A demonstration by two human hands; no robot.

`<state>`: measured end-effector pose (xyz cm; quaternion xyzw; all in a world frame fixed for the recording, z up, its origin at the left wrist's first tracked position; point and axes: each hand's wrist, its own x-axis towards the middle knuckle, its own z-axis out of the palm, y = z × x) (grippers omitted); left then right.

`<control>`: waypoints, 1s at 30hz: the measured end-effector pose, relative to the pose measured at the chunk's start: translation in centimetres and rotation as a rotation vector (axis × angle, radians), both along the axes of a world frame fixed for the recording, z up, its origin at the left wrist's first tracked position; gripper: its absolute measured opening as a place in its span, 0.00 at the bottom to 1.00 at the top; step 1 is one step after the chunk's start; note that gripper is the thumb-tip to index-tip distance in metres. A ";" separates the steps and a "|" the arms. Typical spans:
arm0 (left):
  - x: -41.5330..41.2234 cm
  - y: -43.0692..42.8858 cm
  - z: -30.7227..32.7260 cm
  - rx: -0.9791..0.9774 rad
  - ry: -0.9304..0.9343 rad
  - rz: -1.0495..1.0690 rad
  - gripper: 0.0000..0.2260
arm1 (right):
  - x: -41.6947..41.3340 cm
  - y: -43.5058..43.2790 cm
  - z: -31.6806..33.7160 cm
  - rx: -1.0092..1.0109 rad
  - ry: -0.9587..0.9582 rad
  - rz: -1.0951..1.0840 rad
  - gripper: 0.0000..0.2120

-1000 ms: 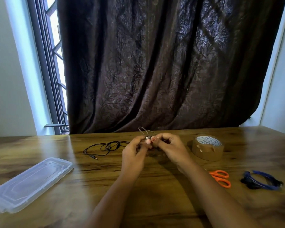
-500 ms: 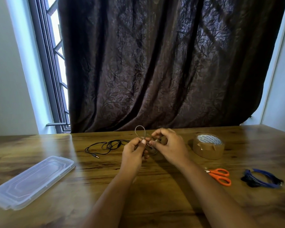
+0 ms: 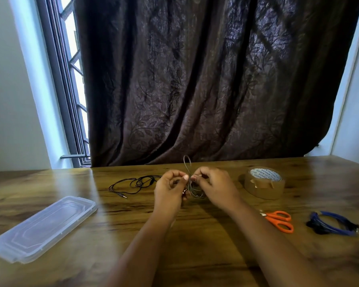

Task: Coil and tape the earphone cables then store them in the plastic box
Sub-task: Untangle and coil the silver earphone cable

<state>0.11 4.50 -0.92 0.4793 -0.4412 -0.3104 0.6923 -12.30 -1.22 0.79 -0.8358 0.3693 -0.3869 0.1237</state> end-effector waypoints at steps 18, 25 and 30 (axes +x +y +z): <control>0.4 -0.8 -0.7 0.014 -0.174 0.093 0.07 | -0.3 0.6 0.8 0.051 -0.199 -0.055 0.08; 0.5 -0.7 -0.9 0.039 -0.162 0.087 0.06 | -0.6 0.6 0.6 0.088 -0.221 -0.058 0.12; 0.3 -0.8 -0.9 0.033 -0.182 0.075 0.06 | -0.4 0.7 0.7 0.080 -0.211 -0.039 0.06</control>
